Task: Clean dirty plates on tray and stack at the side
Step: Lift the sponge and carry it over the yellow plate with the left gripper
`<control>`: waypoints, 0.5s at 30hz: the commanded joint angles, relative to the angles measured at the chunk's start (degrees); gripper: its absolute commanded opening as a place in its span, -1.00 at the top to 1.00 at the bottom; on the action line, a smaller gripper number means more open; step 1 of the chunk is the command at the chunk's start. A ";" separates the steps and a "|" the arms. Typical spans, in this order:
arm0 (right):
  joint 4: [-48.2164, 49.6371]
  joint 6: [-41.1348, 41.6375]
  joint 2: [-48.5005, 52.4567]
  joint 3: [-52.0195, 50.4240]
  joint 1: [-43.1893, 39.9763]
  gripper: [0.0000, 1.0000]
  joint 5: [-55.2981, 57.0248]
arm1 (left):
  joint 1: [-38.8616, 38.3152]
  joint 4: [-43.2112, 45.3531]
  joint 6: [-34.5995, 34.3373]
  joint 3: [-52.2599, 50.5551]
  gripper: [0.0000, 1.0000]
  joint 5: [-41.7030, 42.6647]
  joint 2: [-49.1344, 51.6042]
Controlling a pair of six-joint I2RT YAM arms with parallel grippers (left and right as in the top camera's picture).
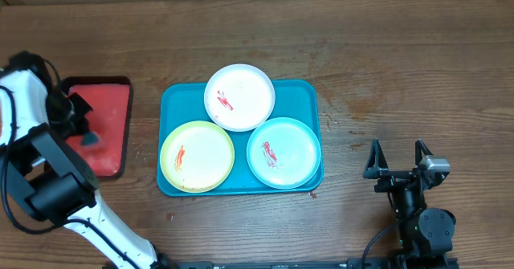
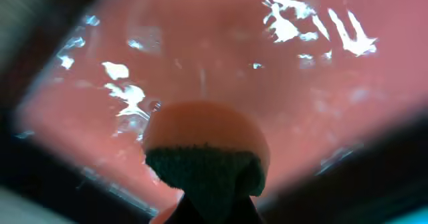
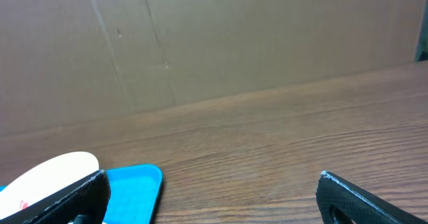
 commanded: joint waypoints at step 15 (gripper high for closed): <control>0.28 -0.22 -0.46 -0.59 0.26 -1.00 0.35 | -1.99 9.90 -0.37 -7.45 0.92 -0.83 -5.09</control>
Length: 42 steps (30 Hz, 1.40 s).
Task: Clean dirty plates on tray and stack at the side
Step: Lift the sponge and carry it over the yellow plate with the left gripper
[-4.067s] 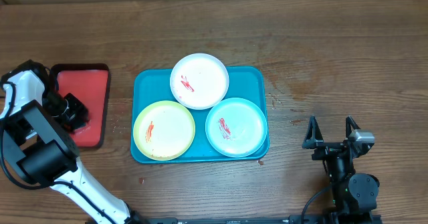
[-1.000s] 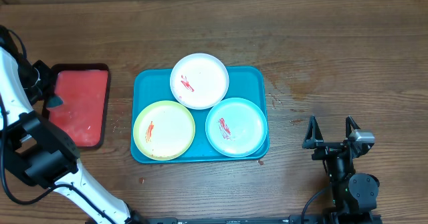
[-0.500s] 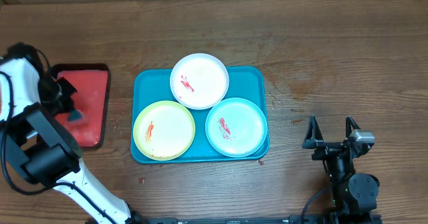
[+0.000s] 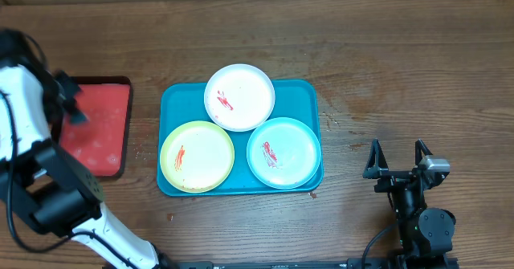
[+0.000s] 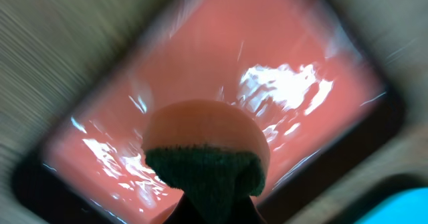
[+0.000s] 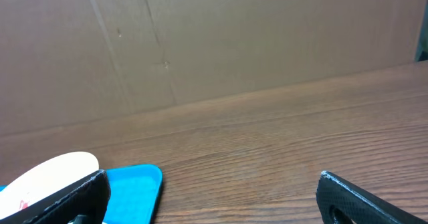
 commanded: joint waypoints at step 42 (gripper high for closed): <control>0.28 -0.24 -0.46 -0.59 0.26 -1.00 0.37 | -12.11 -28.76 7.58 13.29 0.92 13.33 -12.59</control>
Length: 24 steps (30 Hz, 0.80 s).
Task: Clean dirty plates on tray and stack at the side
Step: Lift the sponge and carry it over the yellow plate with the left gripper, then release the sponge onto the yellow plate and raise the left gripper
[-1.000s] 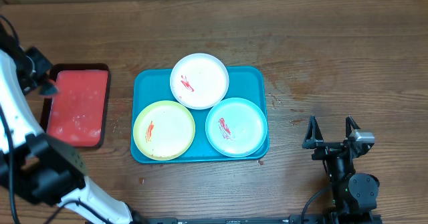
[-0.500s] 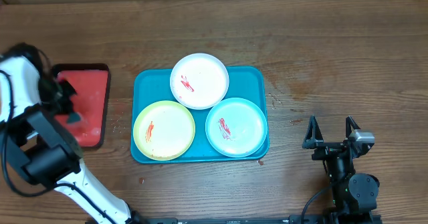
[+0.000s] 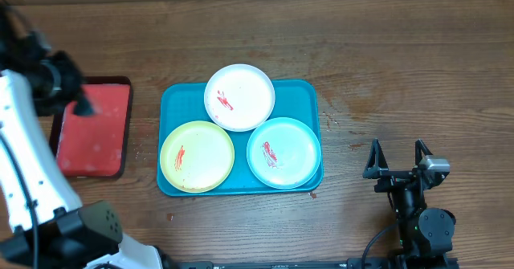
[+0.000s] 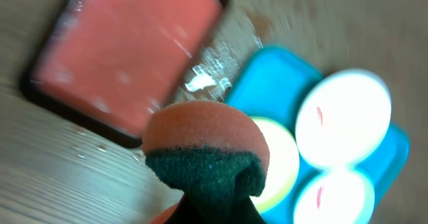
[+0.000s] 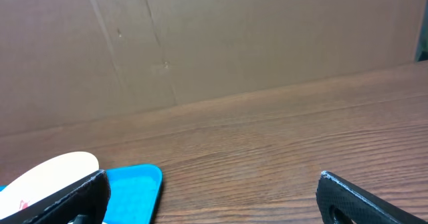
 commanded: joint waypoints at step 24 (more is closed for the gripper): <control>0.33 -0.24 -0.46 -0.59 0.26 -1.00 0.37 | -29.29 36.22 -3.50 -52.65 0.32 2.95 2.40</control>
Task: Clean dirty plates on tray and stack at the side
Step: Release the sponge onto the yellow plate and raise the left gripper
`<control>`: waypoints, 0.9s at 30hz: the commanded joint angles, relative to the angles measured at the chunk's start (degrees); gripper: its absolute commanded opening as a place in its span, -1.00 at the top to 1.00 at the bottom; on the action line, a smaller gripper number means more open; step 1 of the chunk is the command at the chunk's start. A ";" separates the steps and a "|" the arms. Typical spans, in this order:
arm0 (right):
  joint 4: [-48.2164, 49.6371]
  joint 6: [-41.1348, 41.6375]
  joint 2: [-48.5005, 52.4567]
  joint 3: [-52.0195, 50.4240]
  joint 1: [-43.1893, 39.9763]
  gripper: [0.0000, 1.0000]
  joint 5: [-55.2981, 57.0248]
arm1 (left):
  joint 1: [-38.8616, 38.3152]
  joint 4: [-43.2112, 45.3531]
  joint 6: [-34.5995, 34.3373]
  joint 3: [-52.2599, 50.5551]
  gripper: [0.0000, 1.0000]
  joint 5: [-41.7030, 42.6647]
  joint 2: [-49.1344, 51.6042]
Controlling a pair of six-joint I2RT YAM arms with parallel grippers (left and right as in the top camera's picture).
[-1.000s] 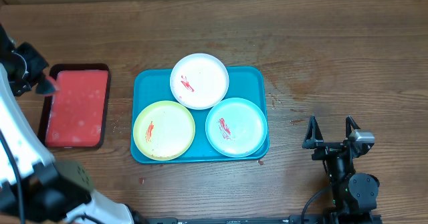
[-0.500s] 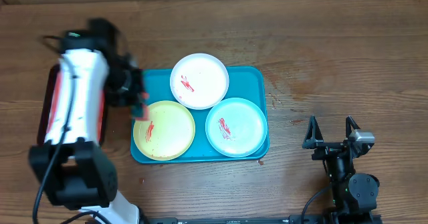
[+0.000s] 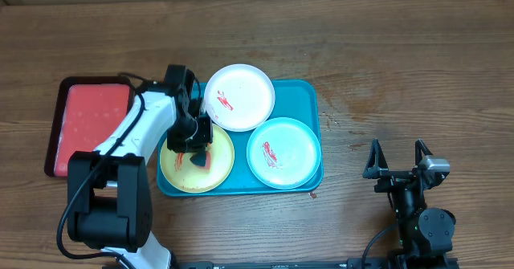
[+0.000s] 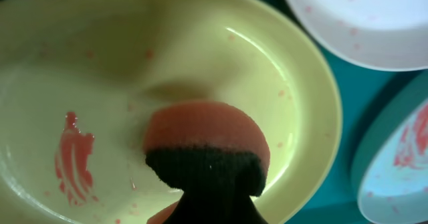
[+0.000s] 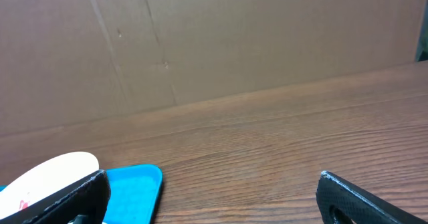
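Observation:
A blue tray point(image 3: 305, 96) carries three plates, each streaked red: a white plate point(image 3: 239, 96) at the back, a yellow plate point(image 3: 217, 169) at front left, a light blue plate point(image 3: 283, 152) at front right. My left gripper point(image 3: 193, 144) is shut on an orange and green sponge point(image 4: 206, 147), which is pressed into the yellow plate point(image 4: 281, 70) beside its red smear point(image 4: 72, 164). My right gripper point(image 3: 397, 171) stands open near the table's right front, well away from the tray point(image 5: 137, 184).
A red dish point(image 3: 87, 124) lies on the wooden table point(image 3: 385, 52) left of the tray. A cardboard wall point(image 5: 214, 37) stands behind the table in the right wrist view.
My left gripper has moved with the sponge from above the red dish's far edge to the yellow plate on the tray. The right arm has not moved.
My left gripper held the sponge low inside the red dish. Half a second later it was higher over the dish, then higher still near the dish's far edge with the tray in view. Now the sponge rests in the yellow plate.

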 commanded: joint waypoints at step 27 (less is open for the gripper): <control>14.25 8.50 -0.46 -0.59 0.33 -1.00 -6.19 | 9.94 -15.54 -2.32 26.80 -0.99 -5.03 -11.34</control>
